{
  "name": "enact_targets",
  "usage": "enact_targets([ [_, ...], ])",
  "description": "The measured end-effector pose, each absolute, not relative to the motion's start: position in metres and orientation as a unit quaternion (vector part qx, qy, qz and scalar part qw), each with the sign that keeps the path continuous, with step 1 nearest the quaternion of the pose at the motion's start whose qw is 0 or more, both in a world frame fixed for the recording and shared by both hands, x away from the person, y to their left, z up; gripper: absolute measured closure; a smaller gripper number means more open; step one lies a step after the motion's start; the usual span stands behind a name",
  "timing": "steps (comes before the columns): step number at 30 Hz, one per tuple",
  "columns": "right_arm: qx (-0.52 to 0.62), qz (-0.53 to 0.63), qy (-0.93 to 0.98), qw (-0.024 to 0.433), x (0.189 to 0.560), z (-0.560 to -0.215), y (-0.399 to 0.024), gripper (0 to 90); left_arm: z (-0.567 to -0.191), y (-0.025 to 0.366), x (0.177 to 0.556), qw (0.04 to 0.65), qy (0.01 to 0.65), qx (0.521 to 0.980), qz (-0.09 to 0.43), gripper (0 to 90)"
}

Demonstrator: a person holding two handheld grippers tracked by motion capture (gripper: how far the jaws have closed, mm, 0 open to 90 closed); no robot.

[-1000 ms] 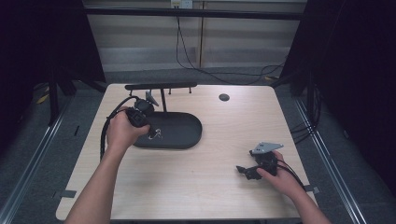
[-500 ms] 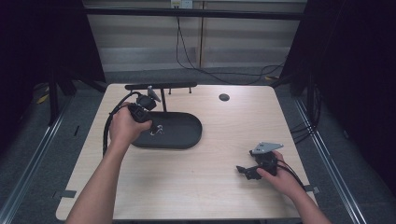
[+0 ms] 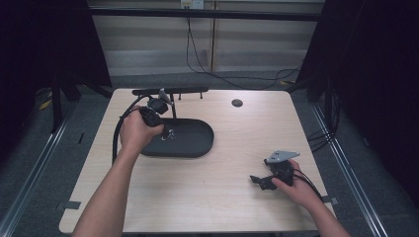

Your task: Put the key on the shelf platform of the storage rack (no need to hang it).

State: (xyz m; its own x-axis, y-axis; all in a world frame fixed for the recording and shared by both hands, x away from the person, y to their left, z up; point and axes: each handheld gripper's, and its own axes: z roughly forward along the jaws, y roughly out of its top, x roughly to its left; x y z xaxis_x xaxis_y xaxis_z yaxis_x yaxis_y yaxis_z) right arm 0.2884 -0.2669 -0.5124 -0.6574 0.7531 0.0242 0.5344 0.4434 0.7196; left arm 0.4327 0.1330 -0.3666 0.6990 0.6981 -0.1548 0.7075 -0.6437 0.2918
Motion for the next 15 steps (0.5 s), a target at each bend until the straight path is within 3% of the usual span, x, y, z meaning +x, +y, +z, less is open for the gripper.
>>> enact_targets([
  [15,0.384,0.36,0.836,0.151,0.288,-0.512,-0.267,11.3,-0.38,0.131,0.445,0.162,0.397,0.903,-0.011,85.5],
])
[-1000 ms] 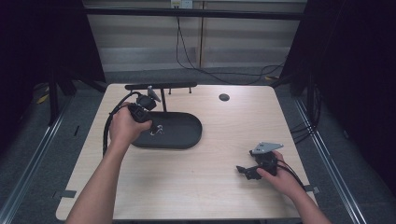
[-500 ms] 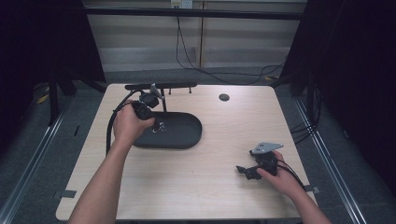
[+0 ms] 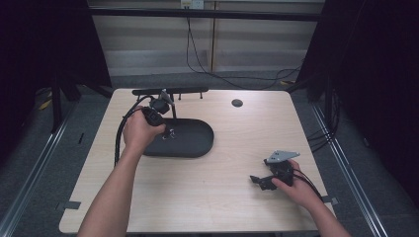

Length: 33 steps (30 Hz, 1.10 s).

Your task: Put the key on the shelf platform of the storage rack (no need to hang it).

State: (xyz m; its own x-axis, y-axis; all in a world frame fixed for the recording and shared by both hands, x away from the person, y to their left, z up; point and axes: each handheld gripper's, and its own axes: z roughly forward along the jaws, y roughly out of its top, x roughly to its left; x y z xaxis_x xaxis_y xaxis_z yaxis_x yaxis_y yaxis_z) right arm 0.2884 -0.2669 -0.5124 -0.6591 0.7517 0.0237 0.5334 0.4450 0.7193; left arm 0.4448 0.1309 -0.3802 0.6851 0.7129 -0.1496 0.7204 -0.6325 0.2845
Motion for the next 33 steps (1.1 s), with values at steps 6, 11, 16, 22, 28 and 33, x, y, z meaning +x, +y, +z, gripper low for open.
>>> enact_targets([
  [6,0.384,0.361,0.836,0.152,0.288,-0.512,-0.267,11.3,-0.384,0.129,0.446,0.154,0.397,0.905,-0.005,85.5],
  [11,0.384,0.361,0.836,0.151,0.288,-0.512,-0.267,11.3,-0.387,0.128,0.448,0.154,0.397,0.905,-0.004,85.5],
  [16,0.384,0.361,0.836,0.151,0.288,-0.512,-0.267,11.3,-0.393,0.125,0.45,0.151,0.397,0.905,0.003,85.5],
  [22,0.384,0.361,0.836,0.151,0.288,-0.512,-0.267,11.3,-0.401,0.12,0.45,0.148,0.394,0.907,0.001,85.5],
  [28,0.384,0.361,0.837,0.151,0.288,-0.512,-0.267,11.3,-0.409,0.12,0.452,0.142,0.395,0.908,0.002,85.4],
  [33,0.383,0.361,0.837,0.151,0.288,-0.512,-0.267,11.4,-0.413,0.119,0.453,0.143,0.402,0.904,0.004,85.4],
])
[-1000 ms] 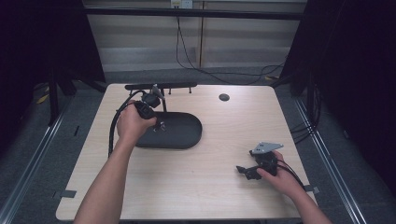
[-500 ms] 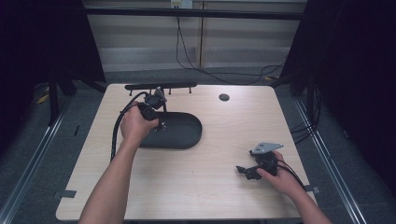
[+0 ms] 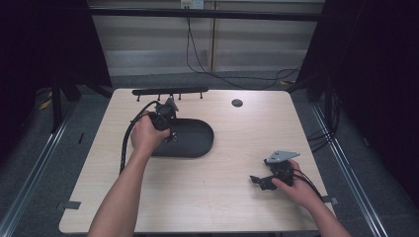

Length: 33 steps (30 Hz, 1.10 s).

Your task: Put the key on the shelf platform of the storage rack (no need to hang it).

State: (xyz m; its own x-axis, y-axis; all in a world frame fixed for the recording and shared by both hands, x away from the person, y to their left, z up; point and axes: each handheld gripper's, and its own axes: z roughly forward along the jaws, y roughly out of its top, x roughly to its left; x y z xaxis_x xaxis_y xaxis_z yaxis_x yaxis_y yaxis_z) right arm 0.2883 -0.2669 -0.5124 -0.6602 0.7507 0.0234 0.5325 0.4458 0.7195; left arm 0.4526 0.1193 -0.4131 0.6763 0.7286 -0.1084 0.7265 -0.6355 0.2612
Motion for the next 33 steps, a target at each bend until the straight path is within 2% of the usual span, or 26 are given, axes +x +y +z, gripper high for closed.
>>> enact_targets([
  [33,0.38,0.362,0.838,0.149,0.287,-0.512,-0.266,11.3,-0.442,0.118,0.46,0.14,0.413,0.9,-0.005,85.3],
])
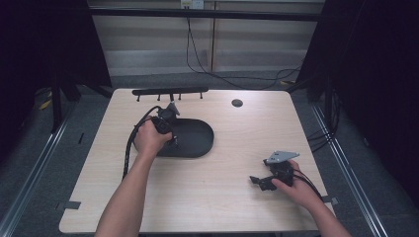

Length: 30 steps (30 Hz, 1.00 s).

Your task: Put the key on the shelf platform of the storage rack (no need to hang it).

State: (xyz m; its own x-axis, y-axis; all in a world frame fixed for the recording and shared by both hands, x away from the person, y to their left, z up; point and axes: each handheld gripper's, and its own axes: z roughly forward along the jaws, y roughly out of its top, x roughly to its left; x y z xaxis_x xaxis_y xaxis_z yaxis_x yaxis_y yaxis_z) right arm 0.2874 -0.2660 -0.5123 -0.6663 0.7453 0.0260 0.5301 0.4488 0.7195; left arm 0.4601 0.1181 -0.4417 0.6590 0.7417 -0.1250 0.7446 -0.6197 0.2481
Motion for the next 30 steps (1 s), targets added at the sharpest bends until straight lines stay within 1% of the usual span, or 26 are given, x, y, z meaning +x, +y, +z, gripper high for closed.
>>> enact_targets([
  [12,0.379,0.362,0.839,0.149,0.287,-0.5123,-0.2658,11.3,-0.4462,0.1201,0.461,0.136,0.417,0.899,-0.002,85.2],
  [22,0.378,0.362,0.839,0.149,0.2869,-0.5124,-0.2656,11.3,-0.4467,0.1195,0.4617,0.146,0.42,0.896,0.003,84.3],
  [23,0.378,0.362,0.839,0.148,0.2868,-0.5124,-0.2655,11.3,-0.4458,0.1193,0.4612,0.142,0.423,0.895,0.012,84.0],
  [24,0.378,0.362,0.839,0.148,0.2868,-0.5124,-0.2655,11.3,-0.4466,0.1201,0.4624,0.149,0.413,0.898,-0.001,83.6],
  [27,0.377,0.363,0.839,0.148,0.2868,-0.5124,-0.2655,11.3,-0.4452,0.1211,0.4613,0.142,0.42,0.896,0.011,83.2],
  [30,0.377,0.363,0.839,0.148,0.2868,-0.5124,-0.2654,11.3,-0.4449,0.1217,0.4608,0.146,0.421,0.895,0.008,81.8],
])
